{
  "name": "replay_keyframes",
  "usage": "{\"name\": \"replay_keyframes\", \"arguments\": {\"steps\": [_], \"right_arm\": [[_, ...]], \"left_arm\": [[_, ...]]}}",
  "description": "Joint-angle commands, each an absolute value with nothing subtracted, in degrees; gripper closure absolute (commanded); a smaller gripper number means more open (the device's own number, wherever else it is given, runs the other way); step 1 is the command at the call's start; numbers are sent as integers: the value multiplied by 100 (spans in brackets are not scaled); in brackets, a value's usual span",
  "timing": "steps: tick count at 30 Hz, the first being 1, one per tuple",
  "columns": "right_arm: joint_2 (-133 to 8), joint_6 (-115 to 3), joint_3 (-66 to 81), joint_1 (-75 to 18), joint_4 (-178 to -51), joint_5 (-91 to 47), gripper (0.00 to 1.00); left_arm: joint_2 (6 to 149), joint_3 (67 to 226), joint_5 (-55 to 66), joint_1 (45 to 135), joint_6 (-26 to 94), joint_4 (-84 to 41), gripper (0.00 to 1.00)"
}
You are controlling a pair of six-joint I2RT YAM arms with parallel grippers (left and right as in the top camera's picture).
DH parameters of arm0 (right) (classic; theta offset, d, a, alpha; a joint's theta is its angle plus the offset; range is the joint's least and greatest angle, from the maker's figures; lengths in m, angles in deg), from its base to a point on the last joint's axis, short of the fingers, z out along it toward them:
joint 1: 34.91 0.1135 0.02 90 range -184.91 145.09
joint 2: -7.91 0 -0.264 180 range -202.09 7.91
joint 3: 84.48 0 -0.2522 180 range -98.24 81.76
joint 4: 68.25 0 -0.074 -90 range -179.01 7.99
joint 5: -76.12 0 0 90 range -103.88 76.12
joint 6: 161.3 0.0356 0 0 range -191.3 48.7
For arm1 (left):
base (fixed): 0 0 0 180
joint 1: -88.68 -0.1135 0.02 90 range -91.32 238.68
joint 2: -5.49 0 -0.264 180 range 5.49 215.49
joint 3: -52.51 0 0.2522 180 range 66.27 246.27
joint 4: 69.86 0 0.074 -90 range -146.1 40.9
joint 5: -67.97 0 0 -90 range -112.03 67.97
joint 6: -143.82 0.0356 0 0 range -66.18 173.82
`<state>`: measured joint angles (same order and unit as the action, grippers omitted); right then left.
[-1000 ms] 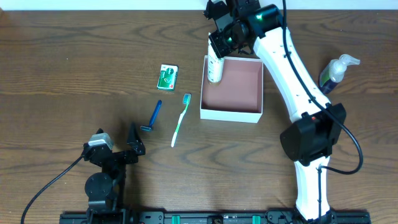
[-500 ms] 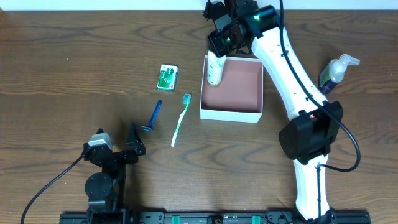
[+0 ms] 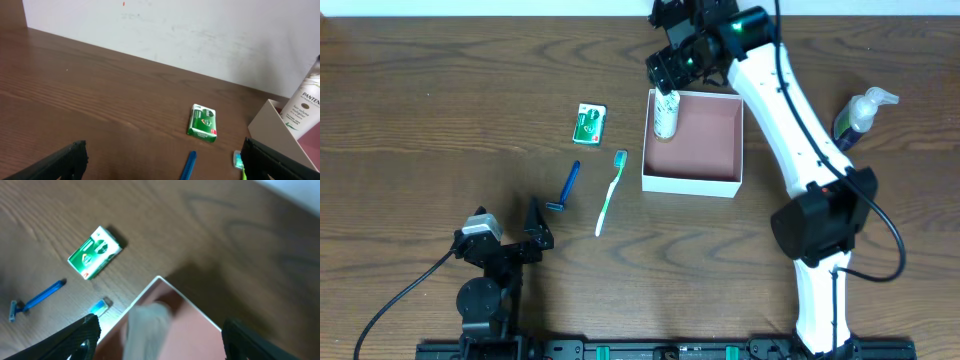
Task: Pack container
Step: 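Lower the tube upright into the box and open the right gripper, then move the right gripper to the foam soap bottle and grasp its pump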
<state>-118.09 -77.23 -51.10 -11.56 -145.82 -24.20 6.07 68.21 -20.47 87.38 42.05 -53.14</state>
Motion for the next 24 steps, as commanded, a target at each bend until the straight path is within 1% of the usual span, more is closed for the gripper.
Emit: {"name": "replay_keyframes", "arguments": {"steps": [1, 4, 5, 7, 12, 18, 24], "right_arm": [[-10845, -7601, -5547, -1300, -14711, -1784, 18], [-10290, -7514, -5551, -1494, -15004, -1275, 16], [-10134, -7472, -5551, -1573, -15120, -1140, 12], [-9774, -7345, -5549, -1827, -15430, -899, 1], [-9286, -6978, -5549, -2712, -16060, -809, 1], [-9315, -6534, -5372, -3608, -16532, -827, 1], [-9557, -3866, -4913, -4320, -16484, -831, 1]], "left_arm": [[576, 6655, -2027, 8714, 4240, -5213, 2], [576, 6655, -2027, 8714, 4240, -5213, 2], [576, 6655, -2027, 8714, 4240, -5213, 2], [576, 6655, -2027, 8714, 4240, -5213, 2], [576, 6655, -2027, 8714, 4240, -5213, 2], [576, 6655, -2027, 8714, 4240, -5213, 2], [576, 6655, -2027, 8714, 4240, -5213, 2]]}}
